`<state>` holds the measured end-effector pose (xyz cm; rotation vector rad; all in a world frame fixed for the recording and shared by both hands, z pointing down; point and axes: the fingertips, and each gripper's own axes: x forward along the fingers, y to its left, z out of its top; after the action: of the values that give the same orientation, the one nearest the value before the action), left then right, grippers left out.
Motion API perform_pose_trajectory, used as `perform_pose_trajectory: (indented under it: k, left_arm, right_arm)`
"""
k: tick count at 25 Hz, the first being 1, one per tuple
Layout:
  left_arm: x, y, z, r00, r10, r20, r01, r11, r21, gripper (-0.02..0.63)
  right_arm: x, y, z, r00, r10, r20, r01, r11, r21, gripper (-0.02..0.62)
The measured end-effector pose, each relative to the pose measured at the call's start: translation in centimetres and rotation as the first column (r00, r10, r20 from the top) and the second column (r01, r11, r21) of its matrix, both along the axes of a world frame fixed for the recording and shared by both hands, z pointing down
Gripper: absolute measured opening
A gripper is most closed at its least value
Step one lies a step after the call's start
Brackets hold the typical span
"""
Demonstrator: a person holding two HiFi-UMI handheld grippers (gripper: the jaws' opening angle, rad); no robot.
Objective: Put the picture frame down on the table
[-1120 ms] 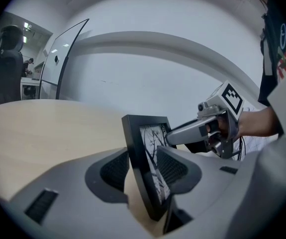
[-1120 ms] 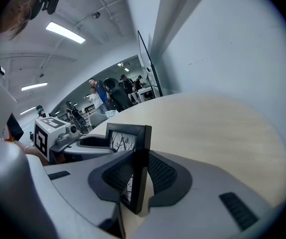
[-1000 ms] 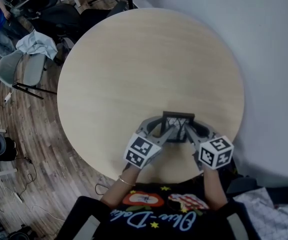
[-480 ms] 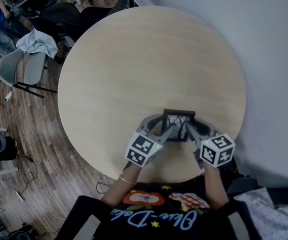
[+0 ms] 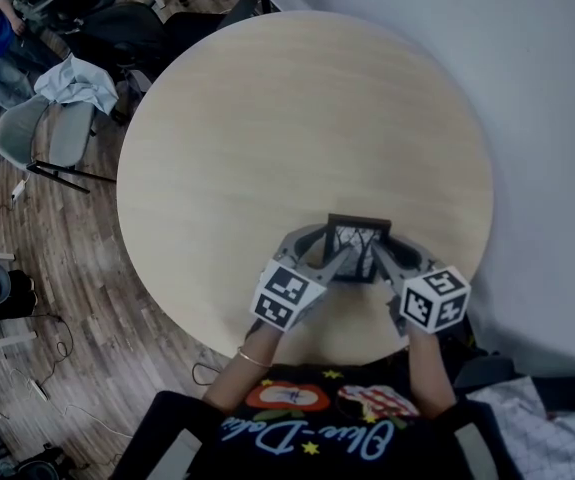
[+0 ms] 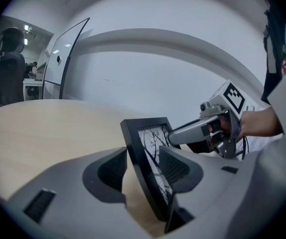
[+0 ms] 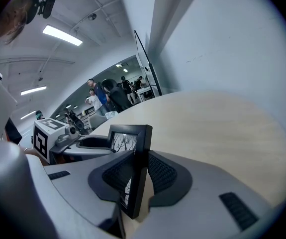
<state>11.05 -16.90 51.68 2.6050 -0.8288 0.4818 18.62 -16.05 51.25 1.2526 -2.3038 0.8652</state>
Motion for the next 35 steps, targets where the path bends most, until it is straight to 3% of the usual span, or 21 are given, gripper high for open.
perform_pose_trajectory:
  k: [18, 35]
  left_arm:
    - [-1.2, -0.1, 0.3, 0.999, -0.006, 0.053, 0.006, 1.0, -0.002, 0.181]
    - [-1.0, -1.0, 2.6, 0.989, -0.035, 0.144, 0.039, 0.999, -0.02, 0.179]
  right_arm:
    - [-0.1, -0.4, 0.9, 0.998, 0.042, 0.048, -0.04, 0.998, -0.039, 0.066]
    - [-0.1, -1.8, 3.1, 0.999, 0.054, -0.004, -0.054, 0.995, -0.083, 0.081]
